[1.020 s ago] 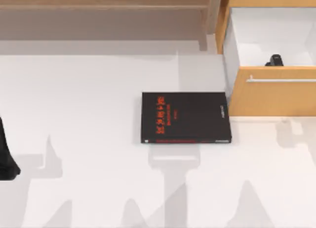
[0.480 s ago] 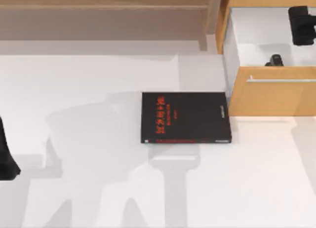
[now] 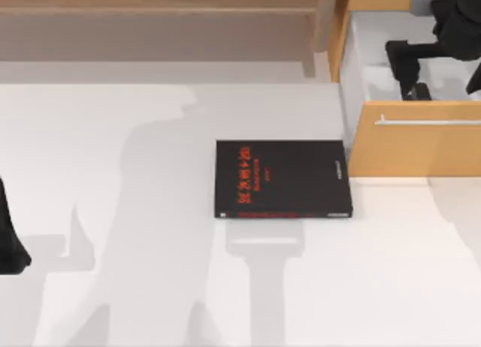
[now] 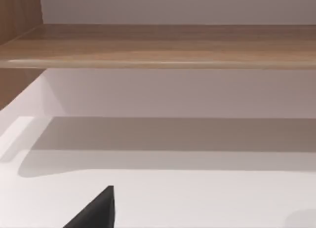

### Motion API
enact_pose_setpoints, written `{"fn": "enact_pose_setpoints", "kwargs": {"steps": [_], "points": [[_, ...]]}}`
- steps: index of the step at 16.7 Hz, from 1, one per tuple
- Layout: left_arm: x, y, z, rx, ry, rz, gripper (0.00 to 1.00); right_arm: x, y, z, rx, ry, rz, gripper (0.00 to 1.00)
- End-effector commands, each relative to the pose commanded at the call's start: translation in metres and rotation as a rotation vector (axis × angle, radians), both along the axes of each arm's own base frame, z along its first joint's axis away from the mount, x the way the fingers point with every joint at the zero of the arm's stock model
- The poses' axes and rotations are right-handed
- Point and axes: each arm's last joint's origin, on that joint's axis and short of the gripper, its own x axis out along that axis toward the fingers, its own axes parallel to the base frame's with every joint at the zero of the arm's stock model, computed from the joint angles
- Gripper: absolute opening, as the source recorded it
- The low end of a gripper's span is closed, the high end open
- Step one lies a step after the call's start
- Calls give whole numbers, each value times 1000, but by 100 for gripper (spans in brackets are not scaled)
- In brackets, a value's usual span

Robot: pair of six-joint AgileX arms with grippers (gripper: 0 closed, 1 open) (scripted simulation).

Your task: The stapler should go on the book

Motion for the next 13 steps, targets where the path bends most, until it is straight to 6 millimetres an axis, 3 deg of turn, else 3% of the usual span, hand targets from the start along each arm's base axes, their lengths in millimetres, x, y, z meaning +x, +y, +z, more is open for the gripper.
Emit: {"fn": "enact_pose_setpoints", "kwargs": {"steps": [4,13], "points": [[0,0,0,0,0,0,100,13,1,-12,-11,21,-8,100],[0,0,0,0,0,0,100,12,0,-15,-11,21,-9,100]]}}
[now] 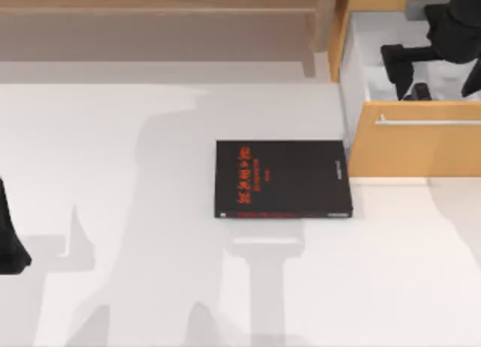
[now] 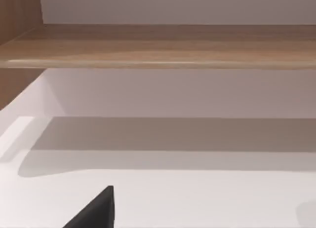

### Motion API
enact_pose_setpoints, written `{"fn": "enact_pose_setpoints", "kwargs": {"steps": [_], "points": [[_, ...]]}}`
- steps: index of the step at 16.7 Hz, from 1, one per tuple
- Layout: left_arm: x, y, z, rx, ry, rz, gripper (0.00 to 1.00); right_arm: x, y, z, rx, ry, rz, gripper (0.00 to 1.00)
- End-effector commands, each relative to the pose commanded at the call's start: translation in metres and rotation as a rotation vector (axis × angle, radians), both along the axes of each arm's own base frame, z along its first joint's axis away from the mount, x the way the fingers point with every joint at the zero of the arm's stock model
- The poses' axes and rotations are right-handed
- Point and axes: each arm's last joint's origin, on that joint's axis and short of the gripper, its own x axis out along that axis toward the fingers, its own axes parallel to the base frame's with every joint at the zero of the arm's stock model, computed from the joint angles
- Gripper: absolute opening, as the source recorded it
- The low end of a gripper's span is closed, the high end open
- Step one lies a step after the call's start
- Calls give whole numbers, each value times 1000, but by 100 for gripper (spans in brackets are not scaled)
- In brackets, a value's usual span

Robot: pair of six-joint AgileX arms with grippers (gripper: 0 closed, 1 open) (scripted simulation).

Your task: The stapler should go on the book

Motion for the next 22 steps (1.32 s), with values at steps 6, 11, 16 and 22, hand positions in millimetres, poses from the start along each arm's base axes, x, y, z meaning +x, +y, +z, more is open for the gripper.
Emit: {"fn": "enact_pose_setpoints", "kwargs": {"steps": [6,11,16,22], "points": [[0,0,0,0,0,0,100,-2,2,-14,-1,2,1,100],[0,0,0,0,0,0,100,2,3,-34,-1,0,3,100],[0,0,0,0,0,0,100,6,2,-48,0,0,1,100],[0,0,0,0,0,0,100,6,2,-48,0,0,1,70]]}}
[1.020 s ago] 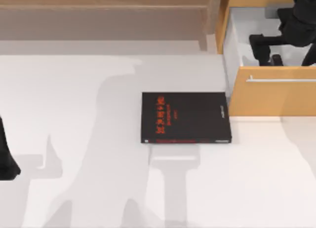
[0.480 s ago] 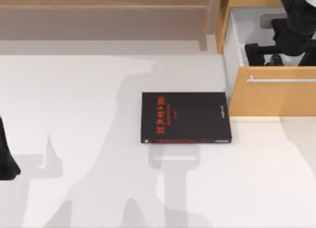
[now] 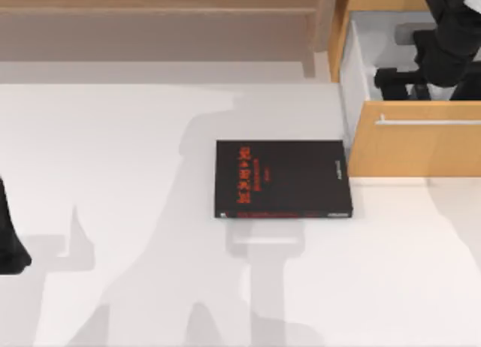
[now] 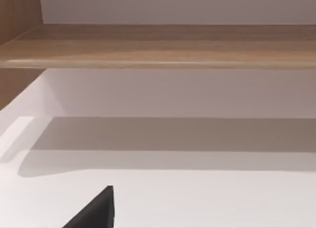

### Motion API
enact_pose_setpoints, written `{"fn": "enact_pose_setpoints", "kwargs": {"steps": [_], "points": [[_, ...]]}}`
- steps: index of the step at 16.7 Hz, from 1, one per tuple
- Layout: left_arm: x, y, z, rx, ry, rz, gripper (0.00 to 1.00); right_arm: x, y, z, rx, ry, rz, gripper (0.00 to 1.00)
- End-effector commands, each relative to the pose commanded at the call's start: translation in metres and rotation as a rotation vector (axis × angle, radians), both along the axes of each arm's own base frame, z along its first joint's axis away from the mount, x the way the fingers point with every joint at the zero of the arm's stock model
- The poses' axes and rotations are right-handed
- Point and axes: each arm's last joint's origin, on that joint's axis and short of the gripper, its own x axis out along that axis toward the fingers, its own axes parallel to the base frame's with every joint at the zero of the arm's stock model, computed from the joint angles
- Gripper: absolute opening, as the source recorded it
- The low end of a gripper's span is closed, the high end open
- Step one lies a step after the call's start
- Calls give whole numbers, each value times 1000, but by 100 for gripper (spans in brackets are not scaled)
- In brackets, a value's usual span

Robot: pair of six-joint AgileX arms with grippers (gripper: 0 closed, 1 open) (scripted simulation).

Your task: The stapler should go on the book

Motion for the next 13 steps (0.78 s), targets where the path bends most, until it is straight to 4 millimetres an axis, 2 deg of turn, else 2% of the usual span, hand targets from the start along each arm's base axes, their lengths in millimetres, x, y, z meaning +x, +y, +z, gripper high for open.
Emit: {"fn": "enact_pose_setpoints", "kwargs": {"steps": [9,13], "points": [[0,0,0,0,0,0,100,0,0,0,0,0,0,2],[0,0,0,0,0,0,100,0,0,0,0,0,0,0]]}}
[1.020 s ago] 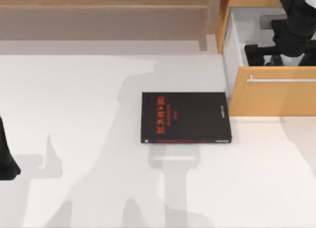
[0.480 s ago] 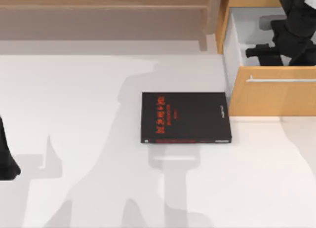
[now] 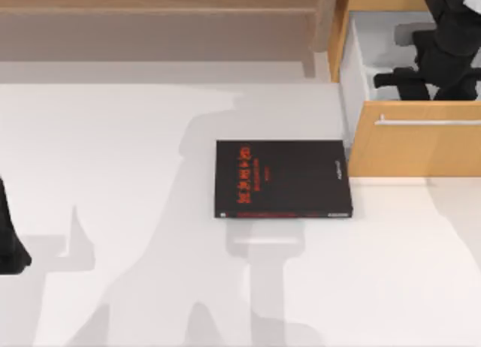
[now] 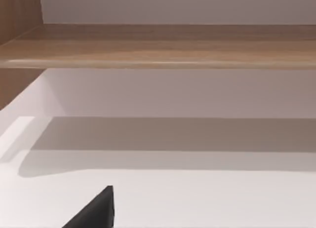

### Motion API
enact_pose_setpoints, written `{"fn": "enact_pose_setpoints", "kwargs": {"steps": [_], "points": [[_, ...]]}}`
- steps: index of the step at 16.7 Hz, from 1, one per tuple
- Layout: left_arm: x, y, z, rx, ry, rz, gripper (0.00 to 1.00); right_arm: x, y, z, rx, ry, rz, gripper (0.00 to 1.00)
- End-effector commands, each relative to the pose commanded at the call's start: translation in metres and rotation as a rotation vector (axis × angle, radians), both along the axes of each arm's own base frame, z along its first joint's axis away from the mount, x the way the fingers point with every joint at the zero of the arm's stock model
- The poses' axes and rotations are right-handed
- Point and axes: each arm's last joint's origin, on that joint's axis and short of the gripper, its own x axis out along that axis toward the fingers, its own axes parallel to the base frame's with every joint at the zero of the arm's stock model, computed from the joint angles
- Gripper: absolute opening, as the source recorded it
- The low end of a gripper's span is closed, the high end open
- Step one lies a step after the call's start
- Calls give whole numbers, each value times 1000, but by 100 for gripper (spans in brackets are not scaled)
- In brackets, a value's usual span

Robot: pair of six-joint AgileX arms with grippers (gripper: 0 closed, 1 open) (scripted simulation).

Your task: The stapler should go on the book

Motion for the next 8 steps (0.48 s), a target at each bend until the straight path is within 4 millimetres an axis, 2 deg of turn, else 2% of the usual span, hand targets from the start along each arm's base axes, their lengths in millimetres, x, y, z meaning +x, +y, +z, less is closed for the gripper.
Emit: {"fn": "enact_pose_setpoints", "kwargs": {"steps": [6,8], "points": [[0,0,0,0,0,0,100,0,0,1,0,-1,-2,0],[0,0,0,0,0,0,100,-2,2,14,-12,-17,1,0]]}}
